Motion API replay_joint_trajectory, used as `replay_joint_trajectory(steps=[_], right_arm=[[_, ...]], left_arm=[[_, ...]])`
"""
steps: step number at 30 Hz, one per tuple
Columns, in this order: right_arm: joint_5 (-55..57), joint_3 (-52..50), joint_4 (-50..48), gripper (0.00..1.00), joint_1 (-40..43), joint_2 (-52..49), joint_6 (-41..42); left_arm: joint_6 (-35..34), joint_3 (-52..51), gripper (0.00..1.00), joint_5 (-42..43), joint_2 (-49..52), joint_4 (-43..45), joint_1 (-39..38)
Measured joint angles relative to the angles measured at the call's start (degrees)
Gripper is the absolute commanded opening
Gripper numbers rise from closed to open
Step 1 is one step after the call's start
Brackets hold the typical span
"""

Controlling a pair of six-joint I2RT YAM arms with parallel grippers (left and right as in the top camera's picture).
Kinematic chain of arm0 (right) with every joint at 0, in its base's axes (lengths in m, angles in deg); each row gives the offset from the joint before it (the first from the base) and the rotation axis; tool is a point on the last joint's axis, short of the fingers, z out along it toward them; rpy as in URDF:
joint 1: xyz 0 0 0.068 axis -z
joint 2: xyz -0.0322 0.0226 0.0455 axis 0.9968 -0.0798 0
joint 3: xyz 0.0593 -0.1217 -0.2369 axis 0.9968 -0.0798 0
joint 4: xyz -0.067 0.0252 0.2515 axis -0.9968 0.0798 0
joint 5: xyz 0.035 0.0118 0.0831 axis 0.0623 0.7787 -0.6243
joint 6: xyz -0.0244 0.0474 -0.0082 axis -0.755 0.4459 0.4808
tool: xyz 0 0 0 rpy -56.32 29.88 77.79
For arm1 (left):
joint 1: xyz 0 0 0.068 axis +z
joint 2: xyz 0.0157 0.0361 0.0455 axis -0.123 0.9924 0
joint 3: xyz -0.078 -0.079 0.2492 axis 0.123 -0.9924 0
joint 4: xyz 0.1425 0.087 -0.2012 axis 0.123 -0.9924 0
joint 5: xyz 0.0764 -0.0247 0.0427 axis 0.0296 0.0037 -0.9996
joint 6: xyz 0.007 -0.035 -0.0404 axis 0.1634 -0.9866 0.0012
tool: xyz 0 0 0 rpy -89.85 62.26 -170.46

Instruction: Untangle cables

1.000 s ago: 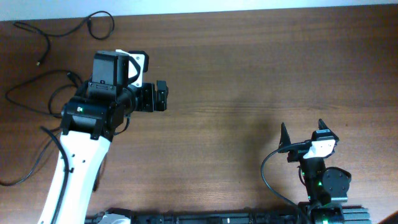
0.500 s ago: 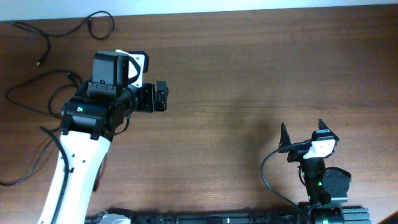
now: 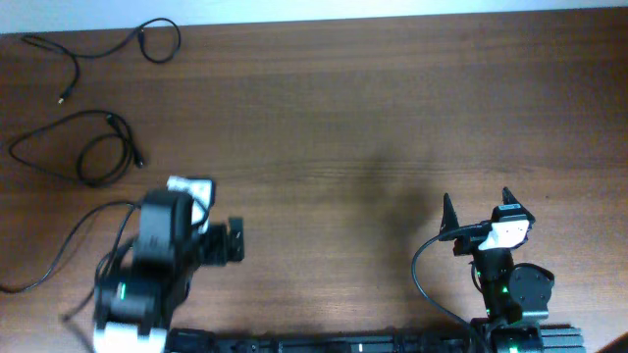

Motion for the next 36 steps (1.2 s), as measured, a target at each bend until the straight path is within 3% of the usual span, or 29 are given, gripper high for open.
replay_joint_trajectory(steps=[2, 6, 11, 17, 27, 32, 36], right_arm=[[0.0, 0.0, 0.0, 0.98, 0.0, -0.1, 0.0], [0.0, 0.0, 0.0, 0.98, 0.0, 0.0, 0.0], [0.0, 0.0, 0.0, 0.98, 0.0, 0.0, 0.0], [0.0, 0.0, 0.0, 0.98, 0.0, 0.0, 0.0], [0.0, 0.0, 0.0, 0.98, 0.0, 0.0, -0.1], [0.0, 0.0, 0.0, 0.98, 0.0, 0.0, -0.1], [0.0, 0.0, 0.0, 0.98, 0.0, 0.0, -0.1]], left_arm=[[0.0, -5.7, 0.99, -0.4, -13.1, 0.0, 2.4], [0.0, -10.7, 0.99, -0.4, -29.2, 1.2, 3.1], [0.0, -17.0, 0.99, -0.4, -33.1, 10.5, 3.1], [0.6, -30.4, 0.99, -0.2, -39.9, 36.4, 7.1], [4.7, -43.1, 0.99, -0.2, -43.4, 60.1, 8.7], [5.0, -44.9, 0.99, -1.0, -43.4, 60.2, 8.7], [7.3, -44.9, 0.99, -1.9, -43.5, 53.8, 8.7]])
